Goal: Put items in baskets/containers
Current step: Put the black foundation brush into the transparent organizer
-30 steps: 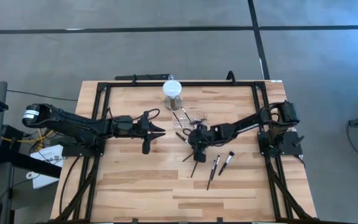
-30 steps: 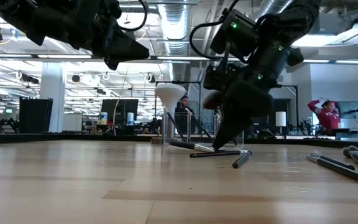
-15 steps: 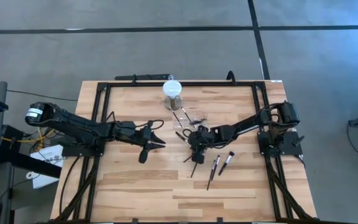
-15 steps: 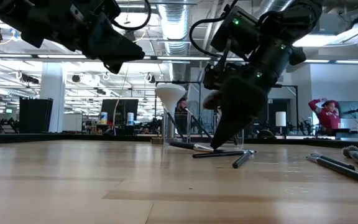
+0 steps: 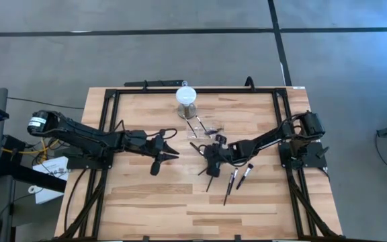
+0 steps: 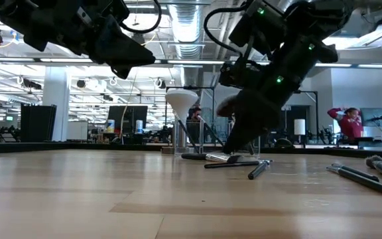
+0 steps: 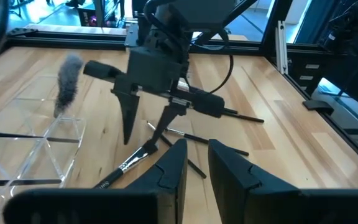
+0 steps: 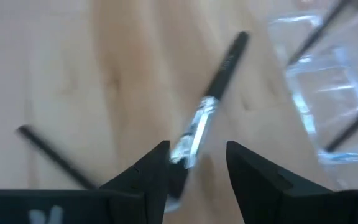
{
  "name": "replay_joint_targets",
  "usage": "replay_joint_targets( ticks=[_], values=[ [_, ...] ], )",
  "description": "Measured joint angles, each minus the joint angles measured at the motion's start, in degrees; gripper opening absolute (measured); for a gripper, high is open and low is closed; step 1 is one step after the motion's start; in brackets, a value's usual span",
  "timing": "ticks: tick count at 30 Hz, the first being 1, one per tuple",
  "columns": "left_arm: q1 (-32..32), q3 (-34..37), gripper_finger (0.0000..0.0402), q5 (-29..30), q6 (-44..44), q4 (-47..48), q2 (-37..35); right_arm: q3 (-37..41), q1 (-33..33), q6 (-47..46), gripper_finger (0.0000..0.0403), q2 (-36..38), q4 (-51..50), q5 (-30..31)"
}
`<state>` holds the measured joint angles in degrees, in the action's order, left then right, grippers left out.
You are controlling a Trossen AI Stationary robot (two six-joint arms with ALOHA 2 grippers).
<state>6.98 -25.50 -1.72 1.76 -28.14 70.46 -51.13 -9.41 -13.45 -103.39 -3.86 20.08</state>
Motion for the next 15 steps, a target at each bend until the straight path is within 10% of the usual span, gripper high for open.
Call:
replay_joint_targets(
  ticks=[15],
  values=[
    [0.0, 0.0, 0.0062, 0.0, 0.0, 0.0, 0.0, 0.1, 1.2, -6.0, 0.0153, -3.1, 4.0, -3.5]
  ],
)
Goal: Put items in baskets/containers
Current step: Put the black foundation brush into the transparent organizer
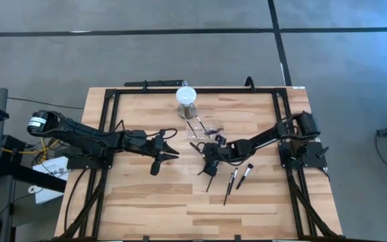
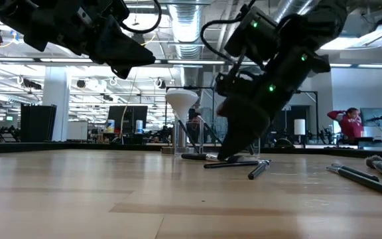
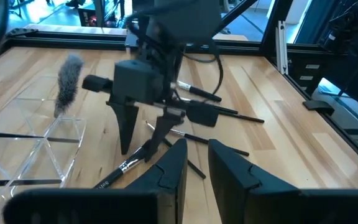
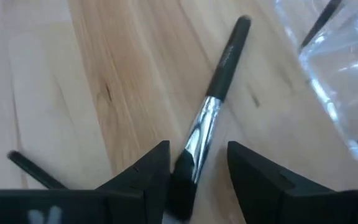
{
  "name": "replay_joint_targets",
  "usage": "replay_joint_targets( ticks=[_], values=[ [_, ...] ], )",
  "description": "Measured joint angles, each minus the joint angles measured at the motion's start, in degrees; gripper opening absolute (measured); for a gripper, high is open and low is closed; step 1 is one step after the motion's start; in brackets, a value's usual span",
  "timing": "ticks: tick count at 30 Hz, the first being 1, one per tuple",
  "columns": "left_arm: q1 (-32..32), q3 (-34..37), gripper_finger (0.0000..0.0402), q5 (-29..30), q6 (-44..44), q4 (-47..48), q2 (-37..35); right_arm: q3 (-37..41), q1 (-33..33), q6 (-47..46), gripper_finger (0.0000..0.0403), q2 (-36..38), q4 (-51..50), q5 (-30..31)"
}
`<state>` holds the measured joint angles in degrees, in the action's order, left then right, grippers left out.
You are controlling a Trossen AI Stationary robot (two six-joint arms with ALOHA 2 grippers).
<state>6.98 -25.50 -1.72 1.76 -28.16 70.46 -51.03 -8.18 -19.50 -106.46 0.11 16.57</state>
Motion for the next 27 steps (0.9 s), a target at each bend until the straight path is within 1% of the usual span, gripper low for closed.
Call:
replay_joint_targets(
  ticks=[6, 8, 11, 14, 15, 16, 18, 20, 23, 25, 27],
  values=[
    [0.0, 0.0, 0.0062, 0.0, 0.0, 0.0, 0.0, -0.6, -0.2, -0.9, 0.0142, -5.4, 3.8, 3.9],
    [0.0, 0.0, 0.0062, 0.0, -0.1, 0.0, 0.0, -0.6, -0.2, -0.9, 0.0131, -5.6, 4.1, 3.7],
    [0.0, 0.0, 0.0062, 0.0, -0.2, 0.0, 0.0, -0.6, -0.2, -0.6, 0.0098, -5.4, 4.0, 3.2],
    [0.0, 0.0, 0.0062, 0.0, -0.2, 0.0, 0.0, -0.5, -0.5, 0.3, 0.0047, -5.3, 4.6, 1.9],
    [0.0, 0.0, 0.0062, 0.0, -0.2, 0.0, 0.0, -0.4, -0.4, 0.6, 0.0030, -5.3, 4.8, 0.9],
    [0.0, 0.0, 0.0062, 0.0, -0.2, 0.0, 0.0, -0.4, -0.4, 1.1, 0.0023, -5.3, 5.2, -0.2],
    [0.0, 0.0, 0.0062, 0.0, 0.2, 0.4, 0.0, -0.2, -0.5, 2.4, 0.0022, -5.4, 6.2, -1.1],
    [0.2, 0.0, 0.0062, -0.5, 1.0, 1.9, 0.2, 0.0, -0.8, 3.2, 0.0032, -5.6, 8.2, -1.2],
    [0.7, 0.7, 0.0062, -1.3, 2.2, 3.9, 2.1, 0.1, -1.2, 3.7, 0.0040, -5.9, 11.7, -1.6],
    [1.3, 2.0, 0.0063, -1.2, 2.7, 3.6, 4.5, 0.1, -1.2, 4.1, 0.0033, -6.1, 13.1, -2.0],
    [1.4, 2.9, 0.0064, 0.2, 3.0, 2.1, 7.5, 0.1, -1.2, 4.6, 0.0021, -6.1, 13.5, -2.4]
  ],
)
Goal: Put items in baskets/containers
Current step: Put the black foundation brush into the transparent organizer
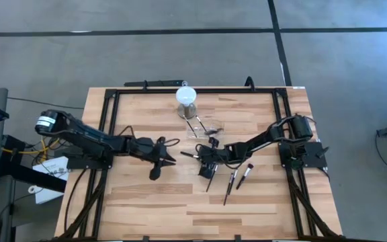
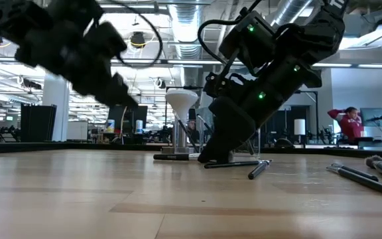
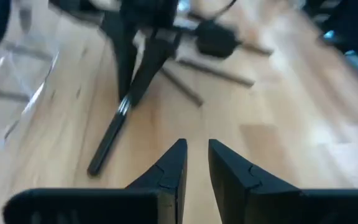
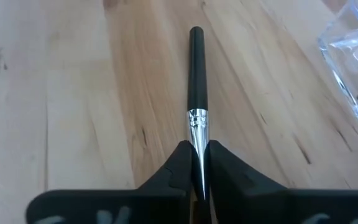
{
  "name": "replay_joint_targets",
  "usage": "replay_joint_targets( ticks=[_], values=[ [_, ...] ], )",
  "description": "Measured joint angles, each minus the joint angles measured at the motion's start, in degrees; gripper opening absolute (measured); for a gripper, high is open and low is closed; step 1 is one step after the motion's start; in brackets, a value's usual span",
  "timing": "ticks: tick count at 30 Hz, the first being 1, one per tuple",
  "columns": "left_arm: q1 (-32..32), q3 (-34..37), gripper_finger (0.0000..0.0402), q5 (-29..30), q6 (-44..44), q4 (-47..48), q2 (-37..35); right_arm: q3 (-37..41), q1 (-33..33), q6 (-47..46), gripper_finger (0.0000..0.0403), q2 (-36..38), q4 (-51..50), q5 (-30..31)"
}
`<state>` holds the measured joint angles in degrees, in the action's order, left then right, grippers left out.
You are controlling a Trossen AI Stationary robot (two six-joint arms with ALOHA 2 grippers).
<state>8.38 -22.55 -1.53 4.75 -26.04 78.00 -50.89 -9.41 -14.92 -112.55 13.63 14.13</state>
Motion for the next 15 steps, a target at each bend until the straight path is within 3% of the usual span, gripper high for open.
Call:
replay_joint_targets(
  ticks=[9, 15],
  values=[
    [-1.2, 0.1, 0.0105, 2.6, -2.9, -12.1, 12.1, 0.0, -0.7, 2.6, 0.0024, -0.5, 6.9, -3.6],
    [-2.2, 0.1, 0.0144, 2.4, -2.6, -12.4, 15.6, 0.0, -1.1, 4.4, 0.0022, -0.4, 9.9, -2.5]
  ],
)
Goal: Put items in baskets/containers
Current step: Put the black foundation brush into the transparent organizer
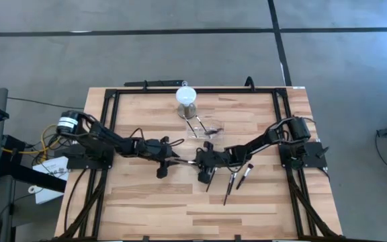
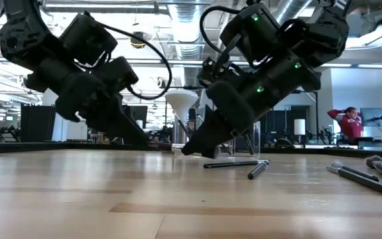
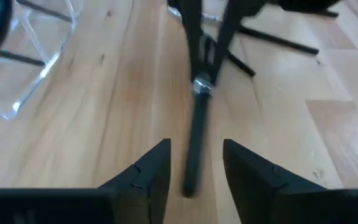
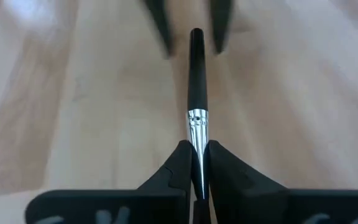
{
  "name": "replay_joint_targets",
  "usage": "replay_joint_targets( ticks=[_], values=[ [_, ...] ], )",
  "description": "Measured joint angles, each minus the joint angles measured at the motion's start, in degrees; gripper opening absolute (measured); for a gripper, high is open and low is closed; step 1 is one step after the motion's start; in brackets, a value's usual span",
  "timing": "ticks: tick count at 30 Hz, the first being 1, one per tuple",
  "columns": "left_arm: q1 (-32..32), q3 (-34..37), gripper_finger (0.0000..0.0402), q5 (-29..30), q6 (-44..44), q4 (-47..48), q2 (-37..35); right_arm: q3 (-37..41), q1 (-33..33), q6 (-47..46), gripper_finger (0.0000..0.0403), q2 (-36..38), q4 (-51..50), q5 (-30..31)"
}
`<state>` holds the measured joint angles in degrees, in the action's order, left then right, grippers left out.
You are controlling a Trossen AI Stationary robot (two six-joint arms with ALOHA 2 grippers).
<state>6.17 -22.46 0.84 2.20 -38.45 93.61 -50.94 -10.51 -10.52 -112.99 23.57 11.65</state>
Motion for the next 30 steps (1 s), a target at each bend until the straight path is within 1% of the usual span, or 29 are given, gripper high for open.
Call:
replay_joint_targets(
  ticks=[5, 8, 12, 15, 20, 26, 28, 30],
  values=[
    [0.2, 0.0, 0.0158, -1.4, 0.0, -0.6, 1.1, -0.1, 0.1, 0.5, 0.0022, 0.1, 0.1, 1.0],
    [0.1, 0.0, 0.0159, -0.4, 0.0, -0.7, 1.0, -0.1, 0.1, 0.5, 0.0027, 0.1, 1.3, 1.2],
    [0.1, 0.0, 0.0157, 0.0, 0.0, -1.1, 1.0, -0.1, 0.1, 0.6, 0.0023, 0.2, 2.2, 1.4],
    [0.1, 0.0, 0.0141, 0.0, 0.0, -1.5, 1.0, -0.1, 0.1, 0.7, 0.0021, 0.3, 2.2, 1.4],
    [0.1, 0.0, 0.0099, 0.1, -0.2, -3.3, 1.0, -0.1, 0.1, 0.7, 0.0028, 0.3, 2.2, 1.6],
    [0.1, 0.0, 0.0056, -0.4, -0.4, -4.2, 1.0, -0.2, 0.1, 0.9, 0.0023, 0.4, 2.2, 1.4],
    [0.2, 0.0, 0.0039, -0.7, -0.5, -4.2, 0.9, -0.2, 0.1, 1.0, 0.0030, 0.4, 2.1, 1.3],
    [0.2, 0.0, 0.0037, -0.7, -0.4, -4.2, 0.9, -0.2, 0.1, 0.9, 0.0039, 0.4, 2.1, 1.4]
  ],
)
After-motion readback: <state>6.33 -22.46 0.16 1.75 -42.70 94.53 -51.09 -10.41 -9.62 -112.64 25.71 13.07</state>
